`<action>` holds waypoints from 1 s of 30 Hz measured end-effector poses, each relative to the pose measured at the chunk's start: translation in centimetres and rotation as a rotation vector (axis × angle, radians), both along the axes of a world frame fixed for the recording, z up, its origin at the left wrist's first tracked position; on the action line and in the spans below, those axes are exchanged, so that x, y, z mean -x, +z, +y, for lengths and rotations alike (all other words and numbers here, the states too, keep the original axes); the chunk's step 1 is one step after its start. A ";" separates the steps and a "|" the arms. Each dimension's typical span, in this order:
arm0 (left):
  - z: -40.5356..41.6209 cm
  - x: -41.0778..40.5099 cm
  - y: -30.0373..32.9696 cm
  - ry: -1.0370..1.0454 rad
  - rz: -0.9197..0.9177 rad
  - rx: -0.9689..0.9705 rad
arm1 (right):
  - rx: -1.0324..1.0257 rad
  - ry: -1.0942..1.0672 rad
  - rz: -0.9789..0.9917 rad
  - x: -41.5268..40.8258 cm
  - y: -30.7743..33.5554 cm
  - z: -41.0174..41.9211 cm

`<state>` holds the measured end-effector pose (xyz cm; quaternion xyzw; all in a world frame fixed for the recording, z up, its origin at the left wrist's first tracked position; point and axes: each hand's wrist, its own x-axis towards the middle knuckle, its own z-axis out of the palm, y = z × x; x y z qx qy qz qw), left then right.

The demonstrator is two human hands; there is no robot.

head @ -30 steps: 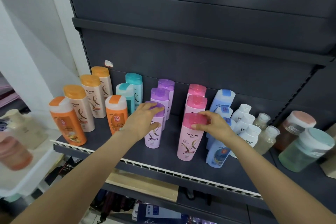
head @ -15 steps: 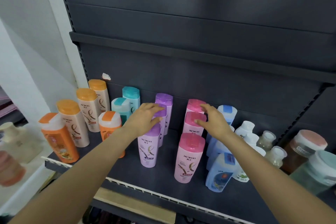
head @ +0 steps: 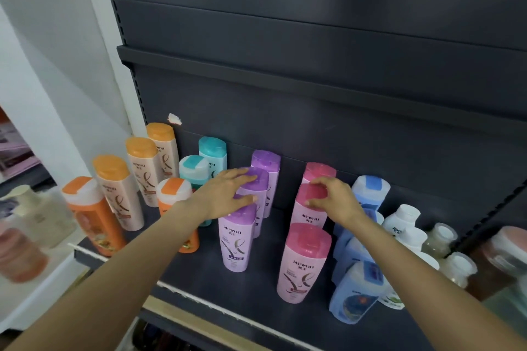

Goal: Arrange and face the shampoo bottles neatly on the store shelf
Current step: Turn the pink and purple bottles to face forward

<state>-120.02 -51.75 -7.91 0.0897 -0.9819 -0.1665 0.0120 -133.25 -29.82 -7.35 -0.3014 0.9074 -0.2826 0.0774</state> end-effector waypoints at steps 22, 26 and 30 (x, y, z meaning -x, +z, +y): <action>5.6 1.9 4.1 -0.119 0.118 -0.341 | 0.810 -0.157 0.012 -2.4 10.3 2.4; 6.6 2.5 5.5 -0.138 0.229 -0.513 | 0.949 -0.131 -0.030 -2.7 12.1 3.3; 6.7 2.6 5.9 -0.114 0.326 -0.559 | 0.946 -0.086 -0.036 -2.9 12.8 4.0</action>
